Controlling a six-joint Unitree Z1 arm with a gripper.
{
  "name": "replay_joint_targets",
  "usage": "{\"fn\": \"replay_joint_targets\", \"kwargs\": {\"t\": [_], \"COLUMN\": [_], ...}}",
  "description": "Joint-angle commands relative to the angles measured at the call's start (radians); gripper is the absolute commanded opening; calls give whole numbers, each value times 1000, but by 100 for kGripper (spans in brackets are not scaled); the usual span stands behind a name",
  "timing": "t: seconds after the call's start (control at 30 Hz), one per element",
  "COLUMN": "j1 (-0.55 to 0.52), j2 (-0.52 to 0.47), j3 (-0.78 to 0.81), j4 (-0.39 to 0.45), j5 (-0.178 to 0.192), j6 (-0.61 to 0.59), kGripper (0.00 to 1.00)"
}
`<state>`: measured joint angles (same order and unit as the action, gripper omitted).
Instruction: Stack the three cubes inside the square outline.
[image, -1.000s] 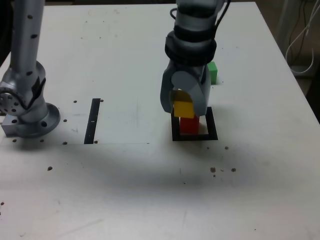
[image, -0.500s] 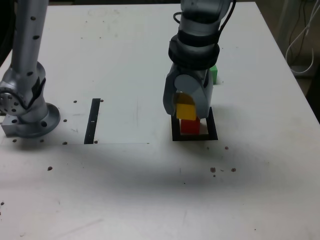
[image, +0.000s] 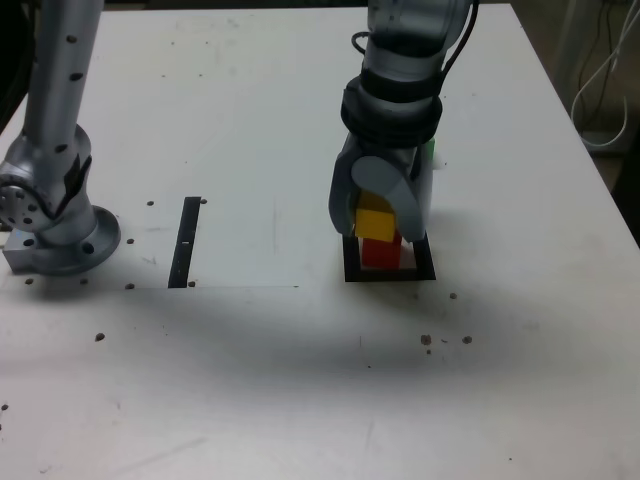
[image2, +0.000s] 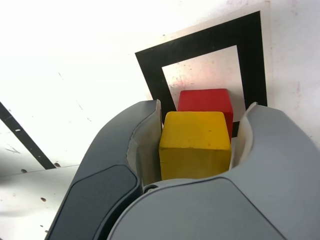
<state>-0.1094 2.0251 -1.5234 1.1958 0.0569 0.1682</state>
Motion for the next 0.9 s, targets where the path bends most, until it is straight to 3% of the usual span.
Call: {"fn": "replay_joint_targets", "kwargs": {"t": [0.0,0.2,0.53,0.87], "j1": [-1,-1,4,95], "j2": [-5,-12,-34,-89], "j3": [-4,-1,4,33], "j4": [-7,-15,-3,37], "j5": [5,21,36,84], "j6": [5,6,5,62], "kGripper": [89,99,99,99]}}
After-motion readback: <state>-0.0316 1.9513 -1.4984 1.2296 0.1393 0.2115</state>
